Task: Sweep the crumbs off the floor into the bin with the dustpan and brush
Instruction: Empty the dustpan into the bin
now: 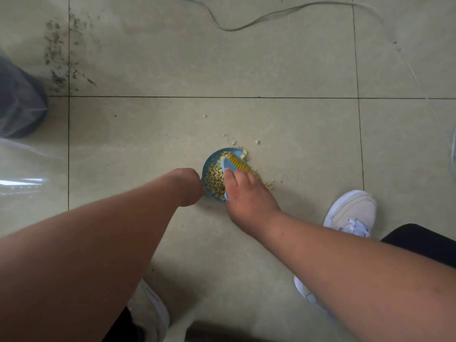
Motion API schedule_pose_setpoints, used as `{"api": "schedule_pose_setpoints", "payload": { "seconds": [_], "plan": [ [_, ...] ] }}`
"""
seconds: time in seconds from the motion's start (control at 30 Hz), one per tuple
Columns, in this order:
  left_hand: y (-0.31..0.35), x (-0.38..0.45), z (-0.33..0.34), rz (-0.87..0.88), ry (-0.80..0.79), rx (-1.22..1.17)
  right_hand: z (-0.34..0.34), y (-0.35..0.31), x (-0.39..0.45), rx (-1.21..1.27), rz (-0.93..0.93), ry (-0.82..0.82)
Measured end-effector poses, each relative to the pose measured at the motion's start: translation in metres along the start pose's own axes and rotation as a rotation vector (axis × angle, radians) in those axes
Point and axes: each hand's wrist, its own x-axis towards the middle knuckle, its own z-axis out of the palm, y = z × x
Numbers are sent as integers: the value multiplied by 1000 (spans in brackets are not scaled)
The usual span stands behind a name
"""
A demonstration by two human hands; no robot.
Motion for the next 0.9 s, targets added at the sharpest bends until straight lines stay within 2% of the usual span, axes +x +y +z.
{"api": "schedule_pose_setpoints", "payload": {
  "seconds": [0.1, 0.23, 0.3, 0.47, 0.53, 0.67, 0.9],
  "plan": [
    [-6, -1, 1, 58, 5, -18, -5, -3, 1, 41, -20, -3],
    [-11, -13, -9, 44, -6, -180, -28, 8, 12, 214, 22, 41],
    [-11, -21, -16, 50, 37, -276, -52, 17, 16, 327, 42, 109],
    [-1, -65, -50, 41, 89, -462, -132, 35, 15, 391, 145, 198],
    [4, -87, -64, 60, 143, -401, -161, 37, 10, 393, 167, 228],
    [7, -142, -93, 62, 138, -383, -216, 27, -8, 394, 176, 285],
    [-15, -238, -156, 56, 232, -380, -305, -30, -32, 453, 123, 436]
  ]
}}
